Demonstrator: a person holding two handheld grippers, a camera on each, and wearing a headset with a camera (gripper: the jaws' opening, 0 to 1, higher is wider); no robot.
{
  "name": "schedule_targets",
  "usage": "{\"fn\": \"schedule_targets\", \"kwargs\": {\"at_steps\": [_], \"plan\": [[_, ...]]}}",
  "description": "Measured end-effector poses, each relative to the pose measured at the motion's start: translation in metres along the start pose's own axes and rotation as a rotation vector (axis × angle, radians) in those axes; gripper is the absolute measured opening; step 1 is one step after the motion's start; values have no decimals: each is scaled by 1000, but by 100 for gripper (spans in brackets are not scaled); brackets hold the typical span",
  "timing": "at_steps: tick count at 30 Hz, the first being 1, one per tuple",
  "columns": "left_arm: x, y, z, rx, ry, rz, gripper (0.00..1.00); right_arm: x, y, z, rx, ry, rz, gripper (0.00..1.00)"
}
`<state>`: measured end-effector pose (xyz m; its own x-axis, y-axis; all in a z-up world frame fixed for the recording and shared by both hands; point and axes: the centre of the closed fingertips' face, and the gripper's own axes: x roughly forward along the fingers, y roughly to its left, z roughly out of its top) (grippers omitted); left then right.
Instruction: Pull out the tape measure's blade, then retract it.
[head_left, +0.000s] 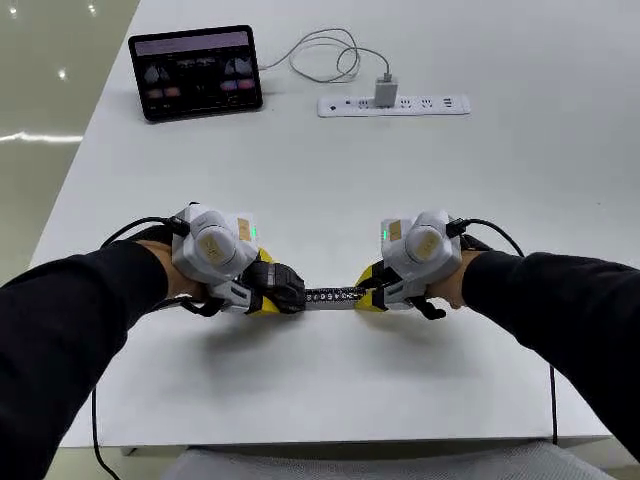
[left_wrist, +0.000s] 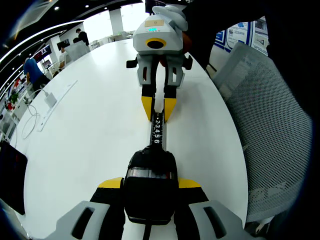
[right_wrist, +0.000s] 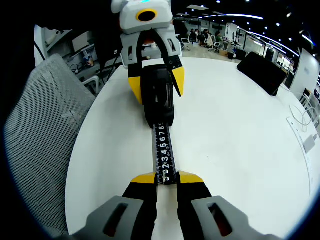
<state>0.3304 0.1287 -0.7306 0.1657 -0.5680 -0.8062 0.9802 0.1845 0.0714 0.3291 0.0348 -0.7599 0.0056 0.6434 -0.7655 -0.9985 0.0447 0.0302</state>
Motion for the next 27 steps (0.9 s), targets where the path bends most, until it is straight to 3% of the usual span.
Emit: {"fn": "schedule_targets", "kwargs": {"at_steps": [27], "plan": [[1, 1, -1, -8, -3, 0, 34, -6, -1, -8, 12, 0, -4, 9]]}}
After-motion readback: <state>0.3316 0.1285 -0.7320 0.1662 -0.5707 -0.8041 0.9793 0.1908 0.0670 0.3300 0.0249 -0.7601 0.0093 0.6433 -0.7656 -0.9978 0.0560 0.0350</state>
